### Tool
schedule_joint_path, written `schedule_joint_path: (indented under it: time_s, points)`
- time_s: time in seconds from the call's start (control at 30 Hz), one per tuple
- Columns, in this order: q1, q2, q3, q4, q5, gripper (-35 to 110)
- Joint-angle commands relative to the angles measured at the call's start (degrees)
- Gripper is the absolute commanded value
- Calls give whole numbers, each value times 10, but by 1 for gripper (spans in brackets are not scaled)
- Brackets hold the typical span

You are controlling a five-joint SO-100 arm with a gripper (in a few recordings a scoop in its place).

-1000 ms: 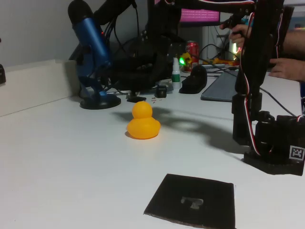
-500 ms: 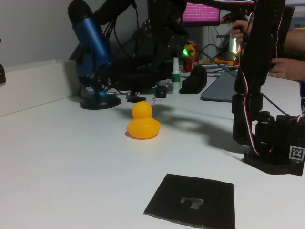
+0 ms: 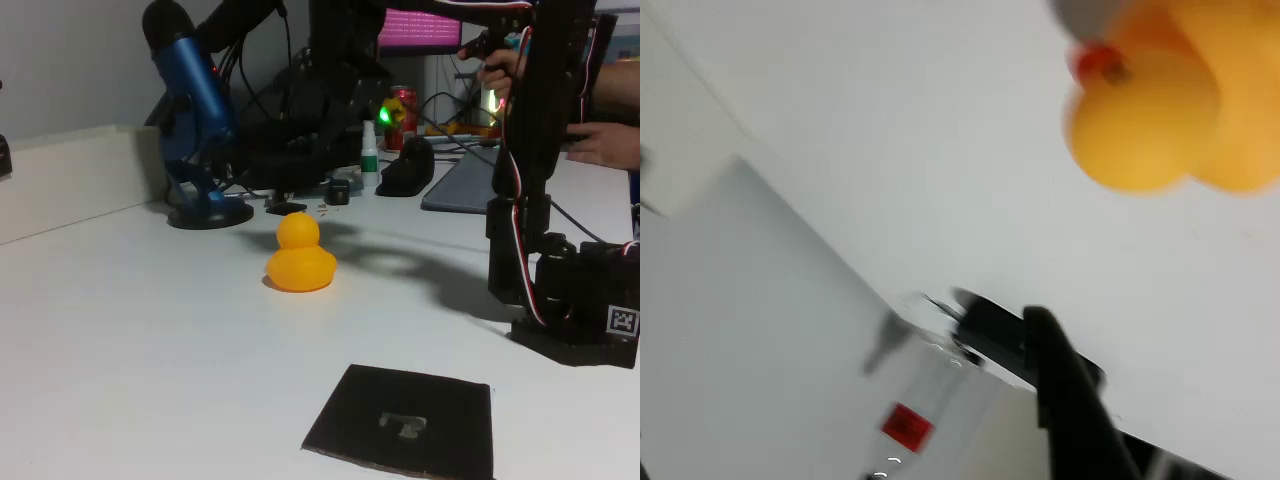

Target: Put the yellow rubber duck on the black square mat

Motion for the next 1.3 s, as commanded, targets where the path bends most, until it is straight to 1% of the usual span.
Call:
schedule_joint_path:
  time_s: [0.0,0.27,0.43,0.87,1.07,1.27]
  points:
    - [-34,21,11,3,-5,46]
    - [-40,21,59,6,-7,46]
    - [-40,21,48,65,-7,46]
    - [-38,8,-56,193,-2,46]
    - [-38,-47,-57,220,-5,46]
    - [-39,-52,-54,220,-5,46]
